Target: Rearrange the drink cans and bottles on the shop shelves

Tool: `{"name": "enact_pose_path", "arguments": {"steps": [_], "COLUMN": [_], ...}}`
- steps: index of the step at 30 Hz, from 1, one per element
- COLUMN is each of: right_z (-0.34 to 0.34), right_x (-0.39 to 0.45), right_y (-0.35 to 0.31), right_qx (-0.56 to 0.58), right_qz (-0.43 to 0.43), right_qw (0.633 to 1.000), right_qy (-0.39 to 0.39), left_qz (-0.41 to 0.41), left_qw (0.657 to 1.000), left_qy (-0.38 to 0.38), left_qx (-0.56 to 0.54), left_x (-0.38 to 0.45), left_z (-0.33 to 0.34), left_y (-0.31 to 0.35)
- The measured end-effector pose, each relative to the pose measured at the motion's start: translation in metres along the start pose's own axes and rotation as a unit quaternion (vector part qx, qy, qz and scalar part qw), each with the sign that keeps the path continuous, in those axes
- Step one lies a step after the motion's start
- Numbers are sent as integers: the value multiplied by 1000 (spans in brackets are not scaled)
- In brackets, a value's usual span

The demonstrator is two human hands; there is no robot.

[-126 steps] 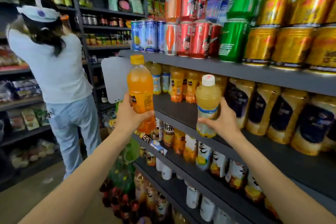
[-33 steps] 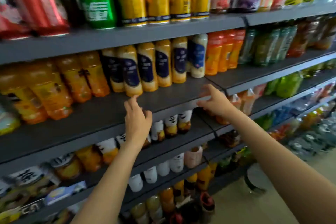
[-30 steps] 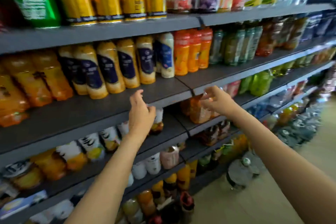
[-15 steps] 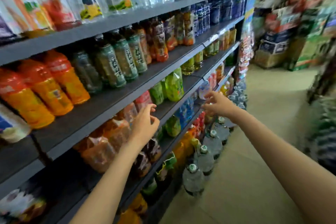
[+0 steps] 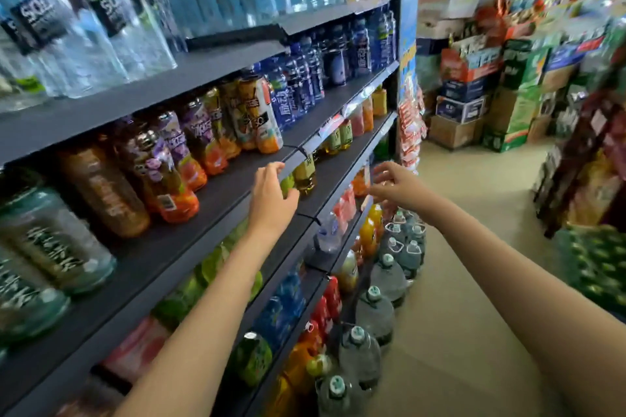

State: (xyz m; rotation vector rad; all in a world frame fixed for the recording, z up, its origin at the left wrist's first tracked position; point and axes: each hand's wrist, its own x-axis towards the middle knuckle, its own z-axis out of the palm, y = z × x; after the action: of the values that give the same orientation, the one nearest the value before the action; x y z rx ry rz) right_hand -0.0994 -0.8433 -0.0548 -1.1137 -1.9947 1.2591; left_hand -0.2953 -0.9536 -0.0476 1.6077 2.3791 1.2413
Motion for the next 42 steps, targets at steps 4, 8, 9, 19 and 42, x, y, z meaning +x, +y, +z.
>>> {"name": "enact_pose_path", "arguments": {"steps": [4,8,9,19,42], "right_z": [-30,-77,-91,-195,-244], "right_x": [96,181,203,416,815], "right_y": [10,17,19,66,87], "right_qx": [-68,-175,-194,-217,-56], "right_qz": [-81,-129,-140,-160,-144], "right_qw": [994,973,968,963,981], "right_qy": [-34,-78,-74,-29,-121], "left_qz": [-36,-66,-68,-56,-260], "left_qw": [997,995,996,991,934], "left_qy": [50,56,50,98,242], "left_qx": [36,42,39,67,-25], "left_x": [75,142,158,334,653], "left_z": [54,110,125,253,416], "left_y": [7,17,22,43,31]}}
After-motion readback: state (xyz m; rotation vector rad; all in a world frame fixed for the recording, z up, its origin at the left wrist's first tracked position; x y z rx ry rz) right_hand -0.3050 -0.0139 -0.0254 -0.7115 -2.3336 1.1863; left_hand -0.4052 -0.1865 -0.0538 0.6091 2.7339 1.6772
